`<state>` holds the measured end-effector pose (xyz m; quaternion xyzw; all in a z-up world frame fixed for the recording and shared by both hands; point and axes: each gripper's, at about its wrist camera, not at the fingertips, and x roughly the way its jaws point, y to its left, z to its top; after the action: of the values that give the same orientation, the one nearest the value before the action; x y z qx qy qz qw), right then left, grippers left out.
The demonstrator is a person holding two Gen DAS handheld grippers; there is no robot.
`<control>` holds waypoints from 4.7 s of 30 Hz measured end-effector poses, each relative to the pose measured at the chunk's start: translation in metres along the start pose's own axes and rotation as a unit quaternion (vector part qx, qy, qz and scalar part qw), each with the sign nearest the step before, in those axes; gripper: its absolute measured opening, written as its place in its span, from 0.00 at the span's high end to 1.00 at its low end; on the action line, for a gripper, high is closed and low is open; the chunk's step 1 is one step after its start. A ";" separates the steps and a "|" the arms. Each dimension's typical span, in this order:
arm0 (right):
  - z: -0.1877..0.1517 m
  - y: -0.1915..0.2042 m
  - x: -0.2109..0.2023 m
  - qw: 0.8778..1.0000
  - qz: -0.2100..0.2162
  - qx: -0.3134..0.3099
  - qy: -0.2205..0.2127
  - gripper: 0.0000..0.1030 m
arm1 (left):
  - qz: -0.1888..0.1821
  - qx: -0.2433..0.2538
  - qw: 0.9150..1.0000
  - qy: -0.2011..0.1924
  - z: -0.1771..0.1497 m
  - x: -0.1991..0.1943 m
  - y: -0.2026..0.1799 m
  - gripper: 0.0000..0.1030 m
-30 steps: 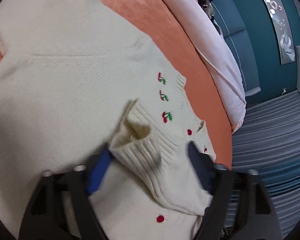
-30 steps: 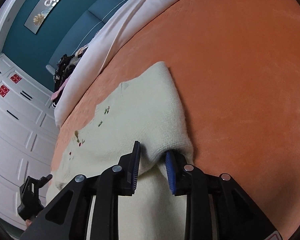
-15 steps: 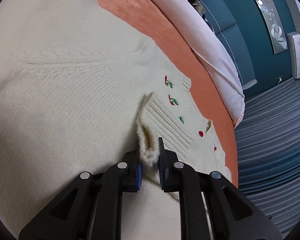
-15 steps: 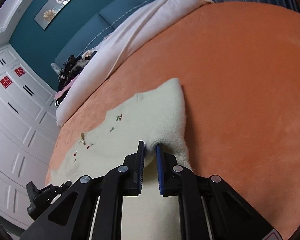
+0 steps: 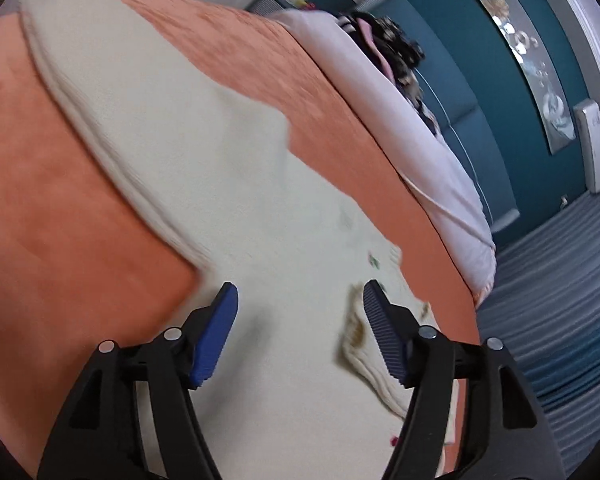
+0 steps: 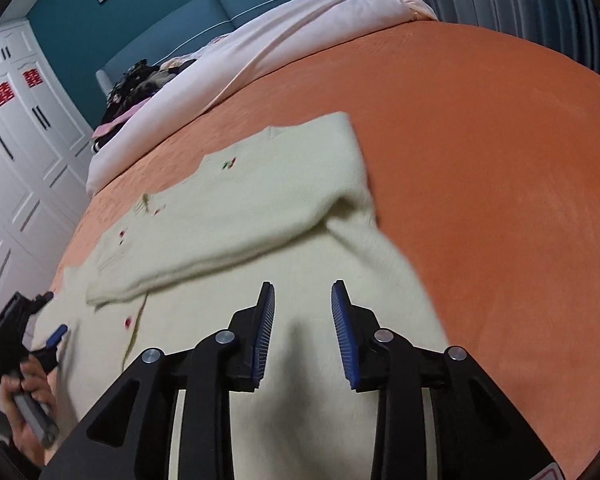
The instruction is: Fold small clothes
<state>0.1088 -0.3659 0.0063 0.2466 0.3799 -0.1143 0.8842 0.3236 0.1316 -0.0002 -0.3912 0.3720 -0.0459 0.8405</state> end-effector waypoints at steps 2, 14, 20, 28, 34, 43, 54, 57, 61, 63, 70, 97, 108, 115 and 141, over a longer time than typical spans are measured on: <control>-0.024 0.006 -0.009 1.000 0.004 -0.020 0.002 0.65 | 0.059 -0.027 0.997 -0.042 0.040 -0.022 0.040 0.38; -0.055 0.017 0.000 0.997 -0.012 -0.076 0.014 0.35 | 0.143 -0.193 0.963 -0.122 0.175 -0.051 0.168 0.88; -0.055 0.016 0.001 0.997 0.001 -0.077 0.014 0.29 | 0.077 -0.013 0.986 -0.148 0.181 -0.064 0.048 0.90; -0.056 0.009 -0.002 0.998 0.023 -0.065 0.011 0.27 | -0.116 0.188 0.975 -0.006 0.028 -0.022 -0.150 0.89; -0.053 0.003 -0.005 0.998 0.043 -0.051 0.010 0.26 | -0.052 0.155 0.976 0.145 -0.124 0.043 -0.125 0.78; -0.025 0.011 -0.021 0.996 0.086 0.006 0.001 0.27 | -0.016 0.058 0.997 0.043 -0.065 -0.005 -0.061 0.48; 0.053 0.089 0.088 0.989 0.110 0.021 0.092 0.52 | -0.016 -0.080 0.996 0.026 -0.008 0.013 -0.016 0.68; 0.065 0.115 0.094 0.991 0.091 -0.035 0.091 0.90 | -0.039 -0.051 0.998 0.017 0.007 0.017 -0.033 0.97; 0.116 0.116 0.028 0.985 0.167 -0.016 -0.030 0.91 | -0.083 -0.012 0.996 -0.011 0.024 -0.004 -0.063 0.81; 0.130 0.109 0.015 0.985 0.159 -0.025 -0.060 0.91 | -0.076 -0.013 0.997 0.004 0.012 -0.013 -0.062 0.46; 0.104 0.064 0.095 0.996 0.076 -0.012 0.046 0.91 | -0.007 -0.104 0.991 0.079 -0.032 0.029 -0.017 0.49; 0.078 0.113 0.157 0.986 0.053 -0.099 0.121 0.97 | 0.004 0.079 0.997 -0.010 -0.033 0.042 -0.006 0.89; 0.088 0.070 0.122 0.995 0.037 -0.029 0.093 0.98 | 0.014 0.088 0.996 -0.004 -0.033 0.043 -0.010 0.89; 0.049 0.030 -0.018 0.998 -0.005 -0.063 0.029 0.41 | 0.019 0.102 0.994 0.032 -0.051 -0.048 0.006 0.30; -0.102 -0.042 -0.148 0.990 0.084 0.059 0.093 0.91 | 0.024 -0.020 0.989 0.143 -0.145 -0.186 0.054 0.91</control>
<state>-0.0720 -0.3456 0.0394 0.3389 0.4310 -0.0388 0.8354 0.0824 0.1468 0.0116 -0.3883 0.4983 -0.0742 0.7716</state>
